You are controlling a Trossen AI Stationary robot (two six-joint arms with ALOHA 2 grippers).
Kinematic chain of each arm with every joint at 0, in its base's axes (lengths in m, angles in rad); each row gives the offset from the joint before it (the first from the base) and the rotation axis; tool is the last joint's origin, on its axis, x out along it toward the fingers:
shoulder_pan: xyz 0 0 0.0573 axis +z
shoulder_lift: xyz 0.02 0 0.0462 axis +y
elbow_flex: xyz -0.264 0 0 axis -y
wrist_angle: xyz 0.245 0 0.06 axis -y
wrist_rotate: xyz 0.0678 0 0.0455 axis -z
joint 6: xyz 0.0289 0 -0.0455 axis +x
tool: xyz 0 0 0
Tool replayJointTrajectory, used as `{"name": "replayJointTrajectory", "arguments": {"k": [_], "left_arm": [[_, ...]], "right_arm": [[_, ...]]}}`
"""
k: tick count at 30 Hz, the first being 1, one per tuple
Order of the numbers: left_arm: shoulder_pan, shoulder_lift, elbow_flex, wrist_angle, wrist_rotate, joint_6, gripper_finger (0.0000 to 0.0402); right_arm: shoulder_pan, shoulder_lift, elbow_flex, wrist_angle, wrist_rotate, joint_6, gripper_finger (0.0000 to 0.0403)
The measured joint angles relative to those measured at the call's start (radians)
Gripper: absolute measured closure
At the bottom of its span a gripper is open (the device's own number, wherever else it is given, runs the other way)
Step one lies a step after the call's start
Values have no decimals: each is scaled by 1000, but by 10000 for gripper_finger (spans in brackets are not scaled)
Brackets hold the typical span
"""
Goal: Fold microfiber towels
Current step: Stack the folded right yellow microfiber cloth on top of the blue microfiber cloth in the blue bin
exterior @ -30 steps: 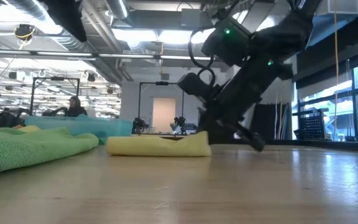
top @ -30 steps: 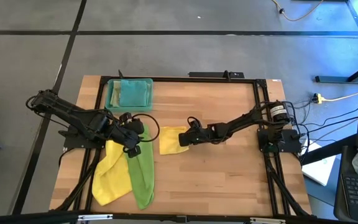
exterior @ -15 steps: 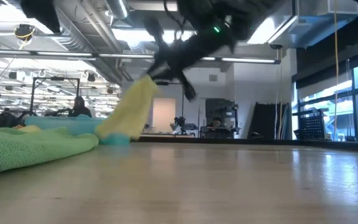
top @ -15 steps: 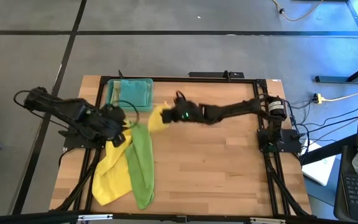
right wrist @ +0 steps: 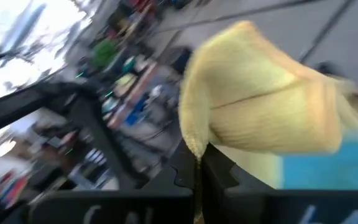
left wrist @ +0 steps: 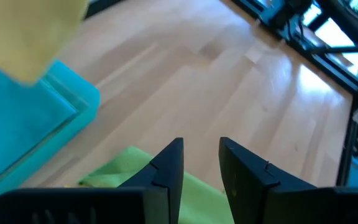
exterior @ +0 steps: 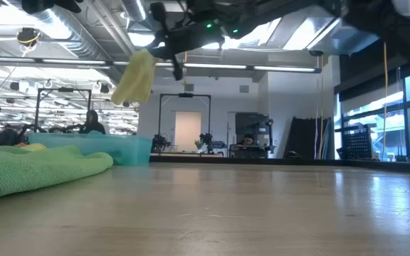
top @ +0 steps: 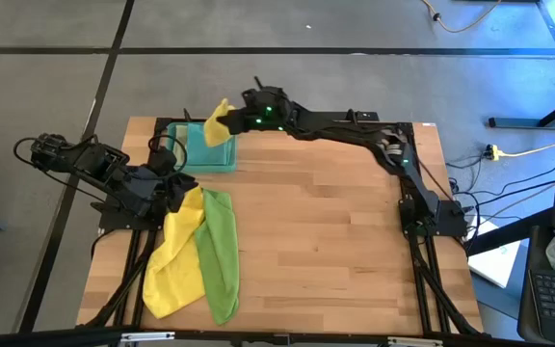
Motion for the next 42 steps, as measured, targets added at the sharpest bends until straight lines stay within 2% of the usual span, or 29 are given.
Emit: {"name": "replayJointTrajectory", "arguments": {"k": [3,7,10,13,18,21,24,27,31,33,35,40,42], "left_arm": [[0,0,0,1,-40,-6,308],[0,0,0,2,-68,-29,308],[0,0,0,2,-73,-32,308],[0,0,0,2,-86,-34,308],[0,1,0,1,-91,-56,308],[0,2,0,1,-84,-67,308],[0,2,0,0,-82,-69,308],[0,2,0,0,-82,-71,308],[0,2,0,0,-81,-57,308],[0,2,0,0,-81,-51,308],[0,2,0,0,-81,-49,308],[0,2,0,-1,-81,-49,308],[0,2,0,-1,-81,-49,308]], "right_arm": [[-5,116,153,-17,-71,3,401],[-6,248,300,-4,-78,34,401],[-9,283,260,136,-80,113,401],[-13,328,260,139,-105,115,401],[-12,369,258,-64,-124,95,397],[-11,368,258,-216,-37,30,394],[-19,368,258,-252,-7,6,397],[-27,366,260,-291,-7,56,396],[-32,367,258,-317,-51,38,371],[-33,367,258,-276,-76,13,371],[-32,367,258,-176,-113,-27,390],[-25,365,261,211,-167,-132,397],[-22,363,262,238,-158,-139,398]]}}
